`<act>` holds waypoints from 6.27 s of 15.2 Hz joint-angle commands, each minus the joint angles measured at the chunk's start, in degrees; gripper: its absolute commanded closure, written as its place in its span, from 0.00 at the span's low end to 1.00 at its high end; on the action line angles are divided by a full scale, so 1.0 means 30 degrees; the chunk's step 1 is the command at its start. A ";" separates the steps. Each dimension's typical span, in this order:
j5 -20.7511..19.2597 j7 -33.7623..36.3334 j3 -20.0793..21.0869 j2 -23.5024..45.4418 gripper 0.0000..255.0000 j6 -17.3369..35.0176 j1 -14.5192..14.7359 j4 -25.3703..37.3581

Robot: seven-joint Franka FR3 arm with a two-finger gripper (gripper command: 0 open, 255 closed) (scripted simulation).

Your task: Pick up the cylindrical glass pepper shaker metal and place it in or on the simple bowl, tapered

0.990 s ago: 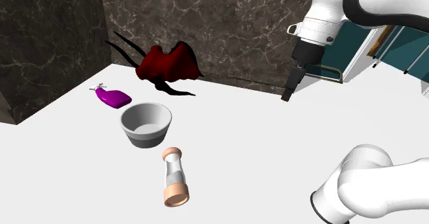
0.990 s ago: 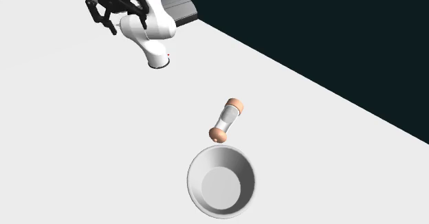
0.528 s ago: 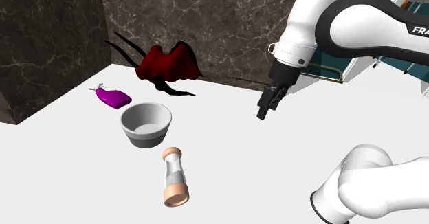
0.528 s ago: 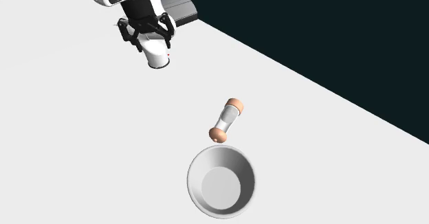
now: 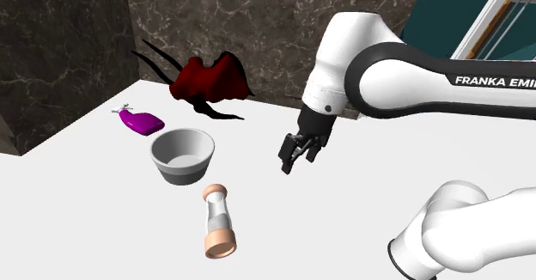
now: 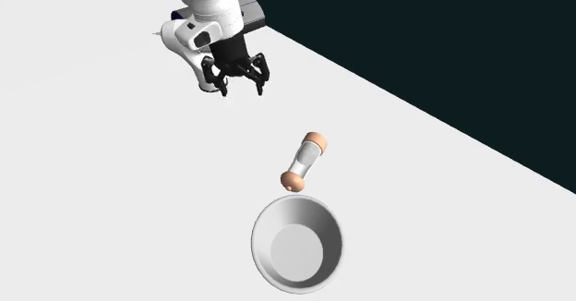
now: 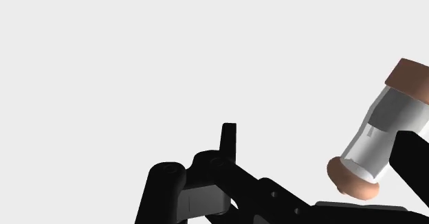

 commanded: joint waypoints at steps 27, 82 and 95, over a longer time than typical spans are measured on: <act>-0.7882 1.5366 0.7027 1.5422 0.00 1.1052 -0.1837 0.4206; -0.7404 1.3687 0.6903 1.5439 1.00 0.1604 -0.2692 1.3629; -1.2539 1.3103 0.4532 2.5394 1.00 -0.3447 0.1324 2.7464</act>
